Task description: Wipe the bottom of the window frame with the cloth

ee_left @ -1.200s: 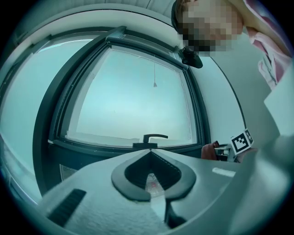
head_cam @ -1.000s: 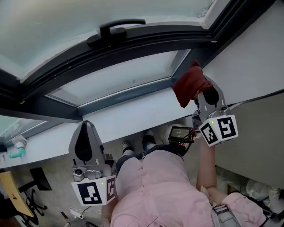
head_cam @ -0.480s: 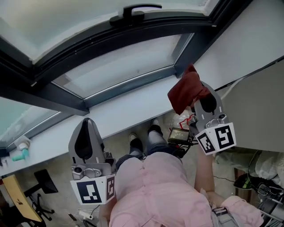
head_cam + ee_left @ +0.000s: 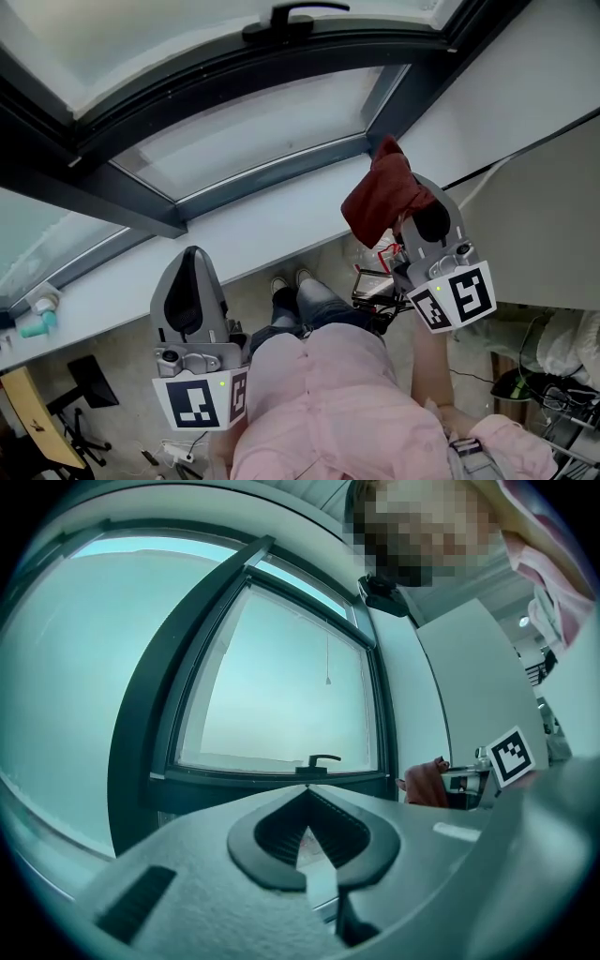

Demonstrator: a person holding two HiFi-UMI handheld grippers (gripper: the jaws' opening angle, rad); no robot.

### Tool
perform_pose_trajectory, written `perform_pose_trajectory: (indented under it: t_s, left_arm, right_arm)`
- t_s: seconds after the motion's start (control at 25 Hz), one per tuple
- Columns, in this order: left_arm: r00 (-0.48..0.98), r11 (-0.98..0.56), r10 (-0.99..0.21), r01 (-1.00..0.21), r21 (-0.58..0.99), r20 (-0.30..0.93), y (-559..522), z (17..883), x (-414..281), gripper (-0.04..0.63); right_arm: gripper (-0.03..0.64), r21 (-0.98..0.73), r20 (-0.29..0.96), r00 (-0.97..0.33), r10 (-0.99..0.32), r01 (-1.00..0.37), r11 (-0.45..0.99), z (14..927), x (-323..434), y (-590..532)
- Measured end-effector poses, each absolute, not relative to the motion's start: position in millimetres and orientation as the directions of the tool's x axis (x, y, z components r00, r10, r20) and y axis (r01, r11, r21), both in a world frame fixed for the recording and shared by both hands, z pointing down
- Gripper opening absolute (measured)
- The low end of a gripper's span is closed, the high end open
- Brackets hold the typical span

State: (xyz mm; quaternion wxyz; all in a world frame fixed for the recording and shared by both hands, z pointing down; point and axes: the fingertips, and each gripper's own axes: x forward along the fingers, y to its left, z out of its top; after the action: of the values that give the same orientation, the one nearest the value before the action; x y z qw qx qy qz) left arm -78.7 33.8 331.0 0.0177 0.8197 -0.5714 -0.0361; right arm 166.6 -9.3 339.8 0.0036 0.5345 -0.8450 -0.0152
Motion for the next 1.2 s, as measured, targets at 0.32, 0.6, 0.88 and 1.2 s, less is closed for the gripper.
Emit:
perform_pose_trajectory:
  t_s: [0.32,0.6,0.88,1.2]
  left_arm:
    - [0.320,-0.321,-0.947,-0.945,0.061,-0.022,32.4,335.6,-69.0,-0.003]
    - [0.312,-0.312,-0.950,-0.948,0.061,-0.007,26.9,333.6,-44.6,-0.003]
    - [0.302,-0.301,-0.953,-0.951,0.068,0.015,22.2,338.2,-33.9,-0.003]
    - [0.304,-0.301,-0.952,-0.951,0.072,0.033,14.5,343.6,-36.6,-0.003]
  right_arm:
    - [0.069,0.049,0.029,-0.507,-0.862,-0.860,0.508,351.4,145.5,-13.1]
    - [0.069,0.122,0.102,-0.534,-0.839,-0.831,0.543,358.9,143.3,-17.0]
    - [0.069,0.123,0.119,-0.528,-0.841,-0.833,0.540,360.5,159.5,-23.0]
    - [0.069,0.106,0.121,-0.528,-0.840,-0.835,0.540,359.6,158.4,-28.6]
